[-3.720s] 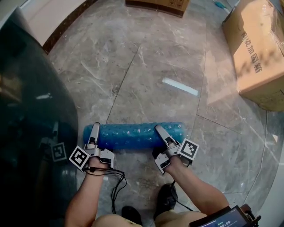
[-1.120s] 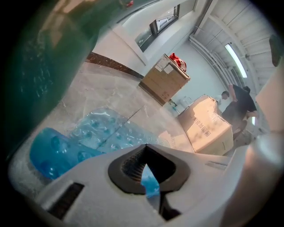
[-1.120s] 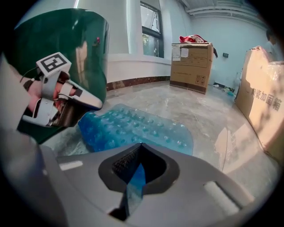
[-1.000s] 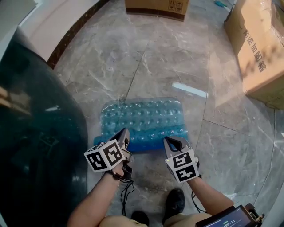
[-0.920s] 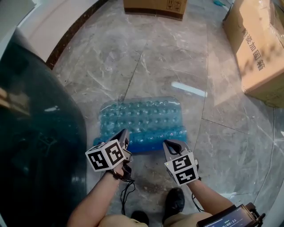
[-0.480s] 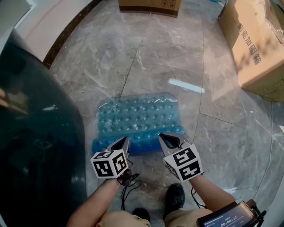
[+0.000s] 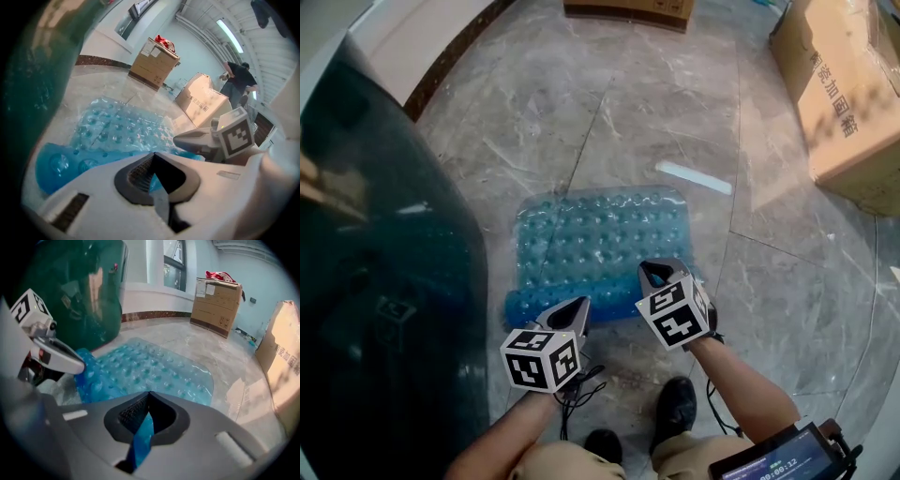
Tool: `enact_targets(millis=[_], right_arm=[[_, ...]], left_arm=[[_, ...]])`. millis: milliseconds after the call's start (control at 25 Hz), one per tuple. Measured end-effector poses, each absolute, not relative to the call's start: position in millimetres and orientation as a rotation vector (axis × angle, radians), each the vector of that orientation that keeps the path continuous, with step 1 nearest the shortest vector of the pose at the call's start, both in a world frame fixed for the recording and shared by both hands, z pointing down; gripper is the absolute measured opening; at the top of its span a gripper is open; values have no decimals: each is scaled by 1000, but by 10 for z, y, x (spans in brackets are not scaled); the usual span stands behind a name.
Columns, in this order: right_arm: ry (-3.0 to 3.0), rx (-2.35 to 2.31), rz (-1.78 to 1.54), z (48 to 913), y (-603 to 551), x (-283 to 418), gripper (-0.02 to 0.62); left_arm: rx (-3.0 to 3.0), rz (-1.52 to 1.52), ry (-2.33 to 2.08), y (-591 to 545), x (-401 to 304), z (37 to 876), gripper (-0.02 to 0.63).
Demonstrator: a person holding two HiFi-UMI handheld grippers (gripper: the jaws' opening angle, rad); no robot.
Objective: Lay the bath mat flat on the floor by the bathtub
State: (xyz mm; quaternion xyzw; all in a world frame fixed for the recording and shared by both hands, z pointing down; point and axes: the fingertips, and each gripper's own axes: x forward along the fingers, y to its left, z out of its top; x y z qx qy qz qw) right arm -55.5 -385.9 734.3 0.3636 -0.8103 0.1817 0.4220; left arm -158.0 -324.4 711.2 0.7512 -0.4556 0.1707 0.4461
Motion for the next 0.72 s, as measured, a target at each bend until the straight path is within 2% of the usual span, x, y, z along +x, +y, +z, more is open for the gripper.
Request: enact_targets(millis=[280,720], right_arm=[[-1985,984,495,7358,-3724,-642,14],[-2011,1146,510,7290,-3328,-560,8]], left_arm=[[1887,349,-1206,-3537,-1803,6660,5],[1869,410,-1371,-3401,-1999,7060,6]])
